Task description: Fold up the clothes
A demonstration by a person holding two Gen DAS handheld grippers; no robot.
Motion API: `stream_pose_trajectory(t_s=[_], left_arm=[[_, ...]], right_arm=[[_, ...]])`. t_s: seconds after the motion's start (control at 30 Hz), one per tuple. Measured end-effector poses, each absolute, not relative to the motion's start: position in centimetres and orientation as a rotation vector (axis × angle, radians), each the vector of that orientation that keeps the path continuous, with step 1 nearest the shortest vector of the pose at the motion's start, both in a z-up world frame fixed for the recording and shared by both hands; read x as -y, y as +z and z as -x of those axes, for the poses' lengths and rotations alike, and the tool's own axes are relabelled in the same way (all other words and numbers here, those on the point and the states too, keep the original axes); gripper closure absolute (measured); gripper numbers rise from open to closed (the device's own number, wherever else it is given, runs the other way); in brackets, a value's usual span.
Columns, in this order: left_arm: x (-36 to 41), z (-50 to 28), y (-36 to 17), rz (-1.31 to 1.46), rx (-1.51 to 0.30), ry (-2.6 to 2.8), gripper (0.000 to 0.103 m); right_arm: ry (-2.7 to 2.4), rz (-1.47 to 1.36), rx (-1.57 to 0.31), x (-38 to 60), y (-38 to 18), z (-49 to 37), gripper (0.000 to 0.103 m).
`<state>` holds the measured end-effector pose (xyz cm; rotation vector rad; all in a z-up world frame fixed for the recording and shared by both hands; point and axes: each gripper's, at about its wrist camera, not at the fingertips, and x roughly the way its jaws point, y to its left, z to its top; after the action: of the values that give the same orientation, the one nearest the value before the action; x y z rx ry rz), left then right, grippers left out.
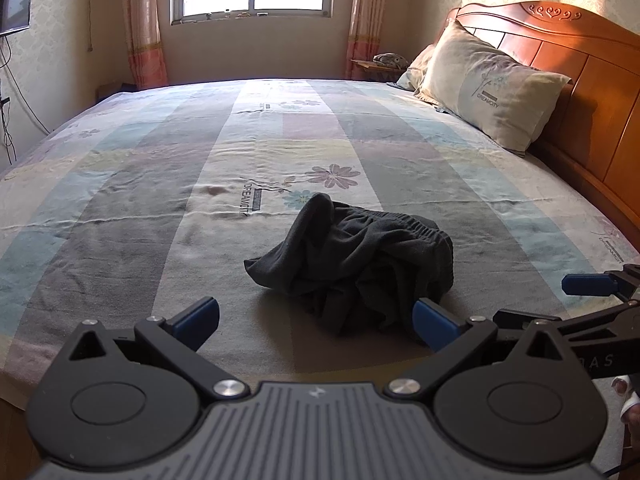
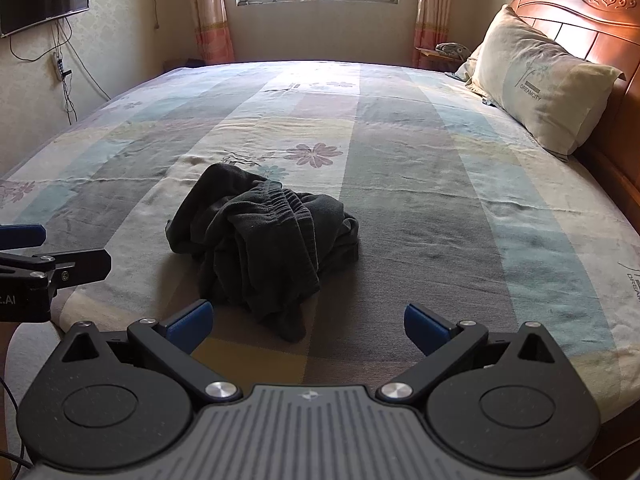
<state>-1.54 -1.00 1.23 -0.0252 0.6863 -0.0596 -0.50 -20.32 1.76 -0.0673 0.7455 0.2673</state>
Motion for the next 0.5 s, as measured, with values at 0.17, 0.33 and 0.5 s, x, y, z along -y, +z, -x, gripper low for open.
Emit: stream_pose_trajectory(t_s=[0.17, 0.33, 0.5], left_arm=[[0.9, 1.35, 1.05, 0.026, -0.691, -0.06, 0.001], [1.0, 1.27, 0.89, 0.025, -0.693, -0.064, 0.001], [0.92, 1.02, 0.67, 0.027, -0.697, -0.067, 0.001]], right_arm=[[0.27, 0.072, -0.748, 20.1, 1.7, 0.51, 0.0], [0.271, 0.075, -0.753, 19.96, 1.69, 0.37, 0.0], [0.272, 0.078, -0.757, 19.83, 1.66, 0.15, 0.0]])
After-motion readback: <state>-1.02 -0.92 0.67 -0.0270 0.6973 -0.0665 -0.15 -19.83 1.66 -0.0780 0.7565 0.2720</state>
